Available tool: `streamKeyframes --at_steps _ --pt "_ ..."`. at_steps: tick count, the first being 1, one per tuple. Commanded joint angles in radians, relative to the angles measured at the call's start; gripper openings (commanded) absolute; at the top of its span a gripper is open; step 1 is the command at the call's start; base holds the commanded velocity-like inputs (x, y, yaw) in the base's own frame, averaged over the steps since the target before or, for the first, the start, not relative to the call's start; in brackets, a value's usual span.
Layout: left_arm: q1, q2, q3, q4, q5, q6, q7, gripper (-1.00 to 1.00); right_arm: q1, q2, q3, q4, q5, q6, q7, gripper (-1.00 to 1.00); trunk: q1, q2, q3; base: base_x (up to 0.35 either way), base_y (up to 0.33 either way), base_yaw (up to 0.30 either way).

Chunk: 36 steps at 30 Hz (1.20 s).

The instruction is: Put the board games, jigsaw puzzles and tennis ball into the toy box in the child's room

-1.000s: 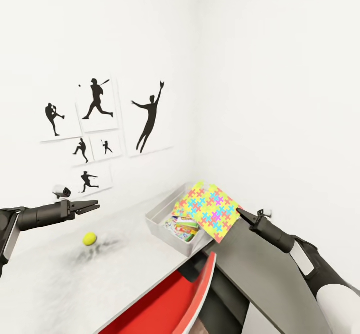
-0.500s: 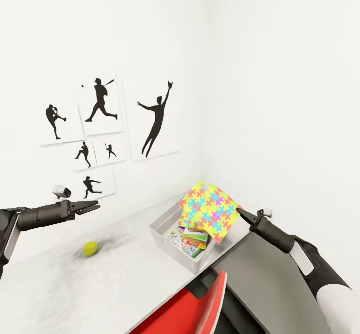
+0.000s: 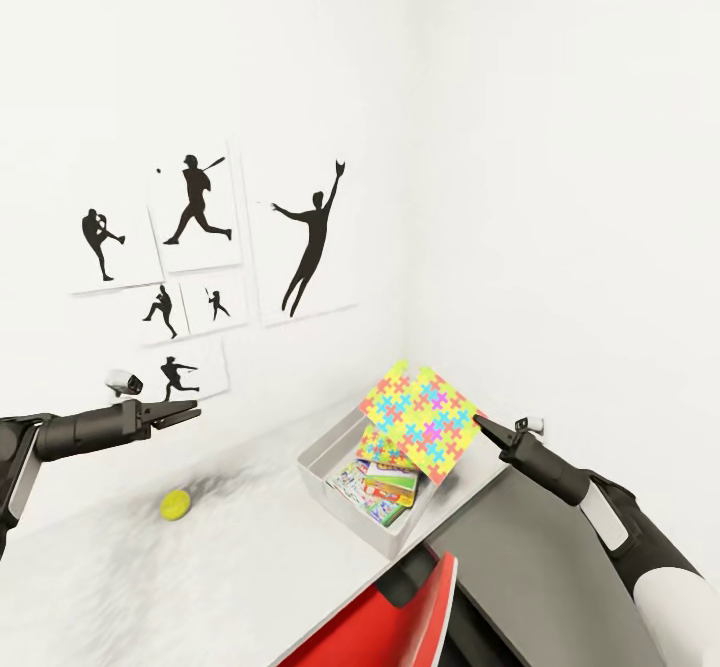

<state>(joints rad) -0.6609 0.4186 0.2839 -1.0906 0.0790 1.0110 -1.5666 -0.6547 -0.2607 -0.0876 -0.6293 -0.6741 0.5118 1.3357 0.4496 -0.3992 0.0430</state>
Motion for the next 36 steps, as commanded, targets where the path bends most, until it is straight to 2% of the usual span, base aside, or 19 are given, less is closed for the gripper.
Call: streamKeyframes --at_steps 1,8,11,14,17,20,21,24,26,27,30,36 --pt "0.000 0.000 0.000 0.000 -0.001 0.011 -0.004 1.00 0.000 0.000 0.000 0.000 -0.004 0.010 0.001 -1.00 0.000 -0.001 0.000 0.000 0.000 0.000" --pt "0.000 0.000 0.000 0.000 -0.001 0.009 -0.004 1.00 0.000 0.003 0.000 -0.001 -0.003 0.012 -0.004 -1.00 0.000 -0.001 0.000 0.000 0.000 0.000" --pt "0.000 0.000 0.000 0.000 -0.001 0.009 -0.004 1.00 0.000 0.009 -0.001 -0.001 -0.004 0.021 -0.049 -1.00 0.000 -0.001 0.000 0.000 0.000 0.000" --pt "0.000 0.000 -0.001 0.000 -0.001 0.009 -0.004 1.00 -0.001 0.018 -0.001 -0.001 -0.009 0.047 -0.164 -1.00 0.000 -0.001 0.000 0.000 0.000 0.000" --pt "0.000 -0.001 -0.001 0.000 -0.002 0.009 -0.004 1.00 -0.008 0.031 -0.001 -0.007 -0.015 0.126 -0.318 -1.00 0.000 -0.001 0.000 0.000 0.000 0.000" --pt "0.000 -0.001 -0.002 0.000 -0.004 0.009 -0.004 1.00 -0.063 0.052 -0.001 -0.006 -0.017 0.189 -0.450 -1.00 0.000 -0.001 0.000 0.000 0.000 0.000" --pt "0.000 -0.002 -0.002 0.000 -0.004 0.009 -0.004 1.00 -0.075 0.056 -0.001 -0.005 -0.017 0.195 -0.470 -1.00 0.000 -0.001 0.000 0.000 0.000 0.000" --pt "0.000 -0.002 -0.002 0.000 -0.004 0.009 -0.004 1.00 -0.140 0.091 -0.001 -0.001 -0.016 0.211 -0.606 -1.00 0.000 -0.001 0.000 0.000 0.000 0.000" --pt "0.000 -0.001 -0.001 0.000 -0.004 0.009 -0.004 1.00 -0.179 0.122 -0.001 0.000 -0.017 0.214 -0.732 -1.00 0.000 -0.001 0.000 0.000 0.000 0.000" --pt "0.000 0.000 -0.001 0.000 -0.004 0.009 -0.004 1.00 -0.192 0.132 -0.001 0.000 -0.017 0.215 -0.774 -1.00 0.000 -0.001 0.000 0.000 0.000 0.000" --pt "0.000 0.000 -0.001 0.000 -0.004 0.009 -0.004 1.00 -0.210 0.151 -0.001 -0.005 -0.017 0.214 -0.838 -1.00 0.000 -0.001 0.000 0.000 0.000 0.000" --pt "0.000 0.000 0.000 0.000 -0.004 0.009 -0.004 1.00 -0.216 0.156 -0.001 -0.010 -0.016 0.212 -0.859 -1.00 0.000 -0.001 -0.002 0.000 0.000 0.000"
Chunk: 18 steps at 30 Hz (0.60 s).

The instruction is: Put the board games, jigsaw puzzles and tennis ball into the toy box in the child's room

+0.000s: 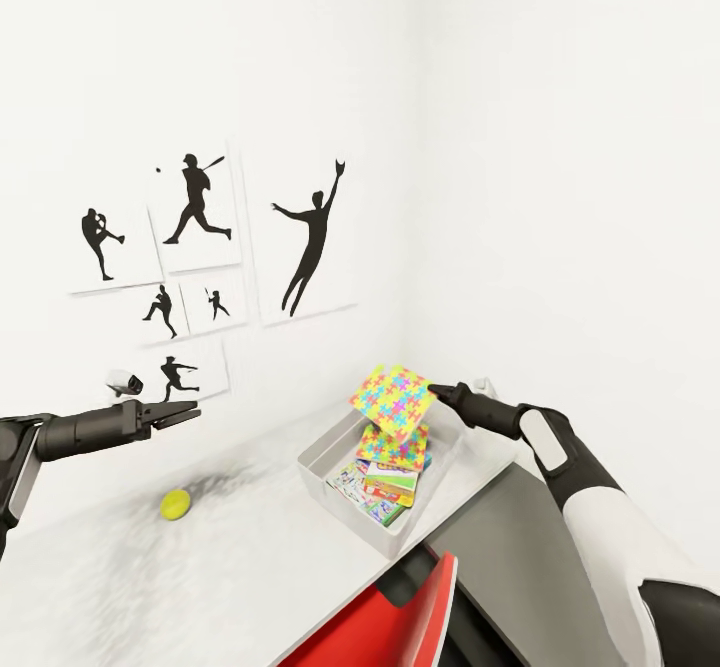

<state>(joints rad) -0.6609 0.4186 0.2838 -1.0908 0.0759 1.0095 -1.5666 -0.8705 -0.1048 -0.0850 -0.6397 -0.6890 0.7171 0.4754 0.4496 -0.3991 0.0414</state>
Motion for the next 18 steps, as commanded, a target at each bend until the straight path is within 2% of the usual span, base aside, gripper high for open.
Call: streamKeyframes --at_steps 1,18 --pt "0.000 0.000 0.000 0.000 -0.001 0.011 -0.004 1.00 -0.001 0.000 -0.004 0.002 -0.002 0.008 0.001 -1.00 0.000 -0.001 -0.002 0.000 0.000 0.000" --pt "0.000 0.000 -0.002 0.000 -0.001 0.011 -0.004 1.00 0.001 0.002 -0.006 0.011 0.000 0.000 -0.010 -1.00 0.000 -0.001 -0.029 0.000 0.000 0.000"
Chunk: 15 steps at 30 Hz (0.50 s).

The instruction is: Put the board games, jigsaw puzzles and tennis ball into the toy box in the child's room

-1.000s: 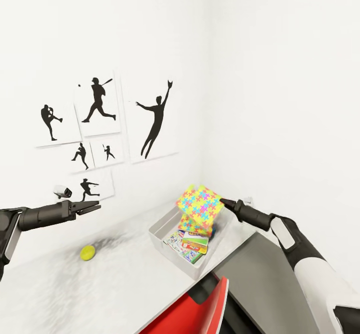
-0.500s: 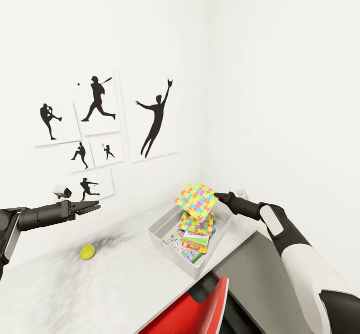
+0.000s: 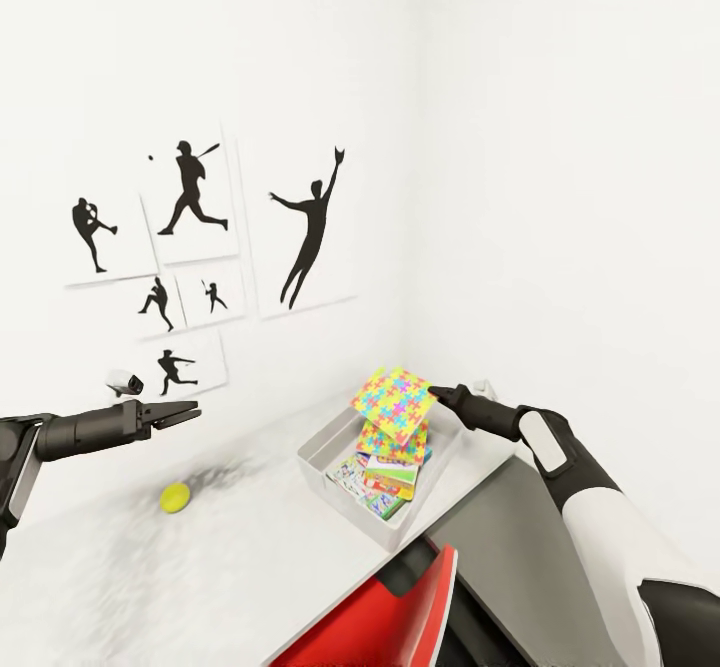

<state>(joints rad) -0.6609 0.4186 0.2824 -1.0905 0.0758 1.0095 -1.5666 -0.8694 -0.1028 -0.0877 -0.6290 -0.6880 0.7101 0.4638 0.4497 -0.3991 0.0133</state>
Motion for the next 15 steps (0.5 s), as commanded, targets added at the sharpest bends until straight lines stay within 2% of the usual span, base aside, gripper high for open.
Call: streamKeyframes --at_steps 1,5,9,15 --pt "0.000 0.000 0.000 0.000 -0.001 0.011 -0.004 1.00 0.000 0.000 -0.004 0.000 -0.001 0.007 0.001 -1.00 0.000 -0.001 -0.002 0.000 0.000 0.000" --pt "0.000 0.000 0.000 0.000 -0.001 0.011 -0.004 1.00 -0.002 0.000 -0.009 0.000 -0.001 0.004 0.001 -1.00 0.000 -0.001 -0.009 0.000 0.000 0.000" --pt "0.000 0.000 0.001 0.000 -0.001 0.011 -0.004 1.00 -0.001 -0.002 -0.044 0.001 0.000 -0.016 -0.001 -1.00 0.000 -0.001 -0.015 0.000 0.000 0.000" --pt "0.000 0.000 0.001 0.000 -0.001 0.011 -0.004 1.00 -0.002 -0.011 -0.063 0.066 0.000 -0.042 -0.005 -1.00 0.000 -0.001 -0.025 0.000 0.000 0.000"
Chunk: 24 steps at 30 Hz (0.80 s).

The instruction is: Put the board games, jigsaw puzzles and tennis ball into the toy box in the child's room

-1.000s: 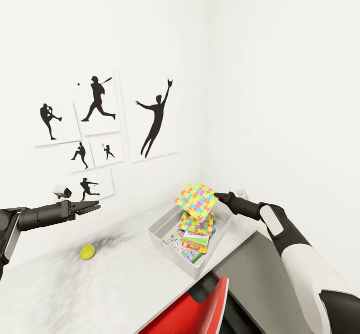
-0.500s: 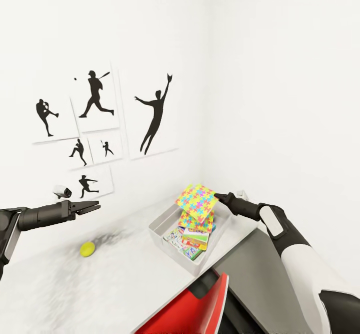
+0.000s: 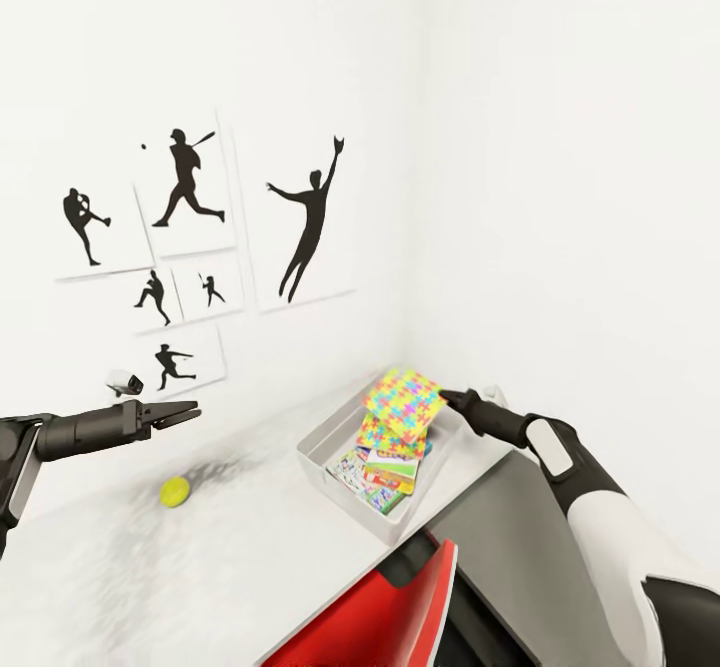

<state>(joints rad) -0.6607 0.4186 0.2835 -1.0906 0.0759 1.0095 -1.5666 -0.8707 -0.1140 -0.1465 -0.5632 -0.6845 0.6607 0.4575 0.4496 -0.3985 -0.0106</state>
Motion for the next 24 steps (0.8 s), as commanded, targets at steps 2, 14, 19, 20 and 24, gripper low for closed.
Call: streamKeyframes --at_steps 2,14,19,20,24 --pt "0.000 0.000 0.000 0.000 -0.001 0.011 -0.004 1.00 -0.002 -0.003 -0.006 0.007 -0.003 0.006 0.001 -1.00 0.000 -0.001 -0.004 0.000 0.000 0.000" --pt "0.000 0.000 -0.001 0.000 -0.001 0.011 -0.004 1.00 -0.003 -0.005 -0.006 0.015 -0.003 -0.053 -0.019 -1.00 0.000 -0.001 -0.024 0.000 0.000 0.000" --pt "0.000 -0.001 -0.001 0.000 -0.002 0.011 -0.004 1.00 -0.006 0.007 -0.007 0.015 -0.003 -0.060 -0.042 -1.00 0.000 -0.001 -0.032 0.000 0.000 0.000" --pt "0.000 -0.001 -0.001 0.000 -0.002 0.011 -0.004 1.00 -0.006 0.008 -0.006 0.014 -0.003 -0.060 -0.043 -1.00 0.000 -0.001 -0.034 0.000 0.000 0.000" --pt "0.000 -0.002 -0.001 0.000 -0.002 0.011 -0.004 1.00 -0.007 0.013 -0.006 0.013 -0.007 -0.057 -0.045 -1.00 0.000 -0.001 -0.040 0.000 0.000 0.000"
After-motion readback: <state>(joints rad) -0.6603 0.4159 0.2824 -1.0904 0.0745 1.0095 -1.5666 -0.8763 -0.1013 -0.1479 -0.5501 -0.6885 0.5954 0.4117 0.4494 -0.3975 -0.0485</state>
